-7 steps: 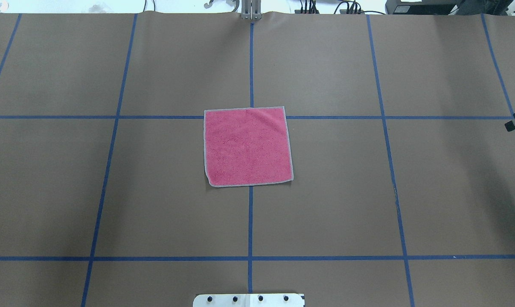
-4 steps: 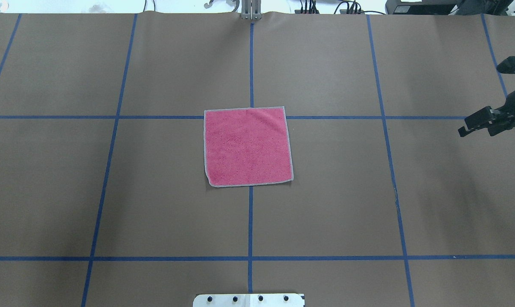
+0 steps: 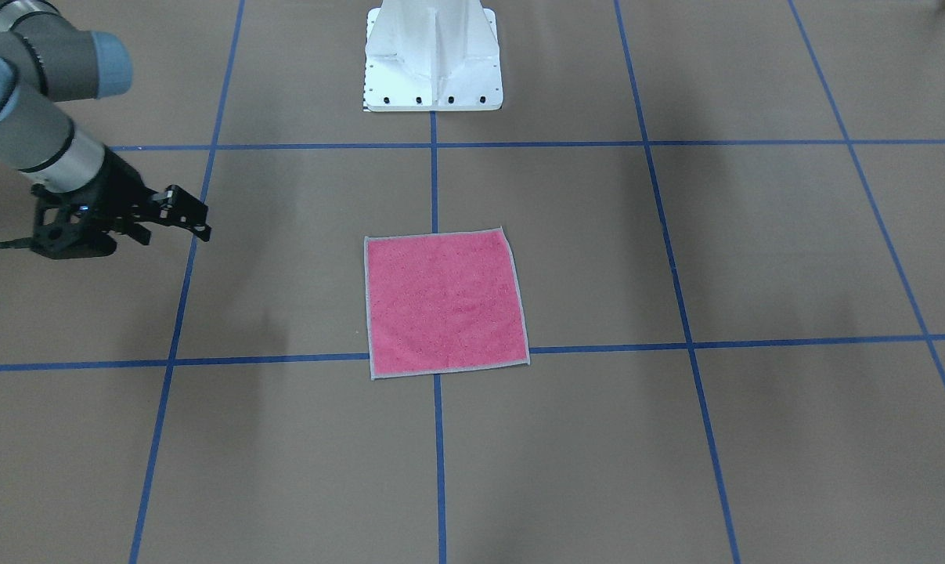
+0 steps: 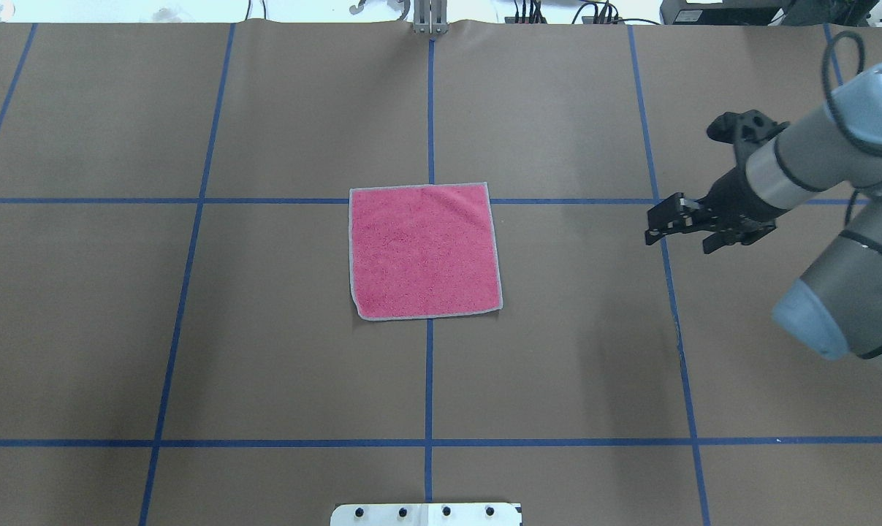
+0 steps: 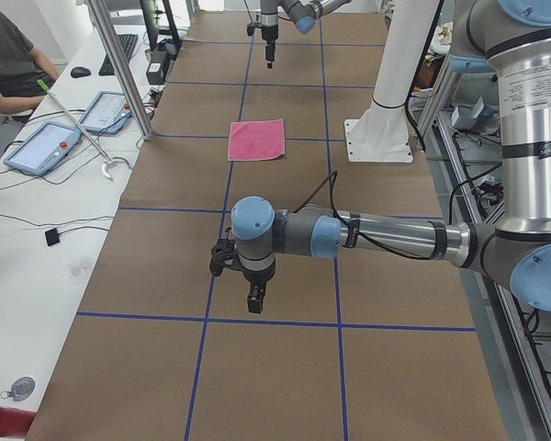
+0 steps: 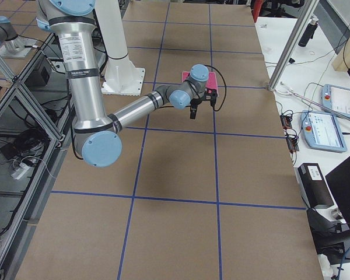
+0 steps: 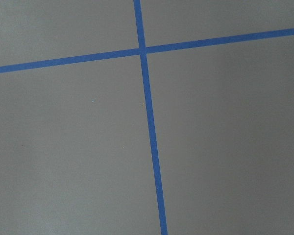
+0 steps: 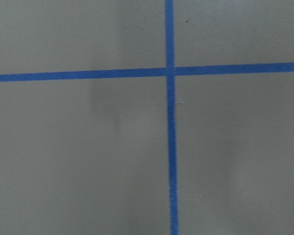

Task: Fold towel twice with both arms
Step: 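Move the right gripper to the pink towel's corner nearest it, then pinch the towel corner with the right gripper while the left arm approaches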

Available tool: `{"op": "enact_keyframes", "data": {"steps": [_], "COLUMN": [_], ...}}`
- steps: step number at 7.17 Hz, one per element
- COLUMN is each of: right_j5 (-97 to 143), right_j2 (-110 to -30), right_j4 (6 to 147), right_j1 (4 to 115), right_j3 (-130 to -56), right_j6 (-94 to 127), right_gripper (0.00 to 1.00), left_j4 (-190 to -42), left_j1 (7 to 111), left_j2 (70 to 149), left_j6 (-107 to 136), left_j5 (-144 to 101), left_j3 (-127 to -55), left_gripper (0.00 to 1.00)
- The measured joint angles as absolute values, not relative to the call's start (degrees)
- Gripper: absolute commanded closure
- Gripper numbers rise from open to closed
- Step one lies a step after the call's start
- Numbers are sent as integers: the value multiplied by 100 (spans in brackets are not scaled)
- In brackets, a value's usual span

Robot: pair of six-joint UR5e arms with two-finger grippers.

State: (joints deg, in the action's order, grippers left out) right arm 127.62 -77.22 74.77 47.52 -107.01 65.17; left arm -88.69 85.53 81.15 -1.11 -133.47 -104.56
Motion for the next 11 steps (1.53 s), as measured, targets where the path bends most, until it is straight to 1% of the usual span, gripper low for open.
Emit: {"op": "enact_keyframes", "data": {"steps": [3,5,6,8,9,10,11], "right_j5": [11450,11028,10931,10719,10638,10567,10475], "right_j2": [-6930,-6654,-6597,-6396,-6264,-6199,-6186], "right_j4": [7479,7478,7474,7469,7465,7457,7383], "right_j1": [3481,3073,2960,2813,2785,2765,2712], "right_j3": [-10685,-10566,-10519,-10316,-10165,-10088,-10053], "right_j6": [8515,9376,9605,9985,10136,10204,10225], "right_gripper": [1,2,4,15,23,0,0], "left_j4": [-8879,-9061,-9402,-10275,-10568,-10687,-10738], "left_j1": [8508,8269,8031,7421,7141,6922,6702], "left_j2": [8369,8598,8695,8845,9020,9220,9381], "left_j6": [41,811,1514,3127,3727,4212,4668], "left_j5": [-13397,-13609,-13655,-13645,-13629,-13625,-13624], "left_j3": [-10456,-10458,-10472,-10481,-10463,-10449,-10447], "left_gripper": [0,0,0,0,0,0,0]}}
